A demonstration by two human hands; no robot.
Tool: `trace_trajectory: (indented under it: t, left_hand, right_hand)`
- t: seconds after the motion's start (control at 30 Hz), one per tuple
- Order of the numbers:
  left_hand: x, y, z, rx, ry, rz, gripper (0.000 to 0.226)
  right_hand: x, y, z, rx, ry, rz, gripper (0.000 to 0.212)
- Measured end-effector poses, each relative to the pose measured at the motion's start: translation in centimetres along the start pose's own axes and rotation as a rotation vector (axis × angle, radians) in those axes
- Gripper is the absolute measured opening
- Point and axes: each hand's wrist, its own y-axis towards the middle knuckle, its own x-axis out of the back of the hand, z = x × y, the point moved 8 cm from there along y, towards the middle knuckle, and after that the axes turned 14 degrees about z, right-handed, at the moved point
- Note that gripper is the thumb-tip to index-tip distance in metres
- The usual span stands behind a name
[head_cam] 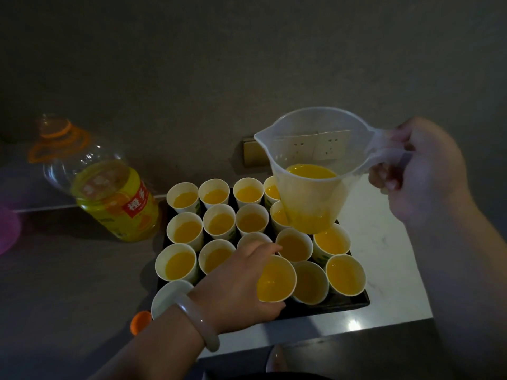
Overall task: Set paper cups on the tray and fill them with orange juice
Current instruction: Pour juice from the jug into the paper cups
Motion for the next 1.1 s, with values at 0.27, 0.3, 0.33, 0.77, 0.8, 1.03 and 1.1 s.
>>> trace_trajectory:
  t: [0.27, 0.3, 0.33, 0.77, 0.8, 1.03, 1.1]
  left_hand:
    - [-1.5, 0.5, -0.1, 0.015, 0.183, 0.127, 0.076]
    - [-1.7, 0.5, 0.0, 0.014, 0.200, 0.136, 0.076]
    - [-1.8, 0.6, 0.1, 0.014, 0.217, 0.143, 0.076]
    - [-2.9, 1.4, 1.1, 0.002, 0.436, 0.157, 0.071]
    - [-2.9, 1.4, 1.0, 0.001, 0.432, 0.147, 0.071]
    - [-3.2, 1.6, 1.5, -0.007, 0.494, 0.082, 0.078]
    - [-3.0, 1.6, 1.4, -0.025, 0.512, 0.048, 0.077]
  right_hand:
    - [0.4, -0.2, -0.6, -0.055, -0.046, -0.052, 0.031]
    - [0.3, -0.2, -0.6, -0.052, -0.041, -0.045, 0.034]
    - [0.3, -0.1, -0.6, -0.046, -0.040, -0.039, 0.040]
    - [0.0, -0.3, -0.8, -0.072, -0.074, -0.036, 0.026]
    - [0.0, -0.2, -0.8, -0.071, -0.068, -0.033, 0.027]
    - [0.3, 0.0, -0.7, -0.082, -0.079, -0.061, 0.025]
    - [0.4, 0.0, -0.7, -0.081, -0.080, -0.068, 0.025]
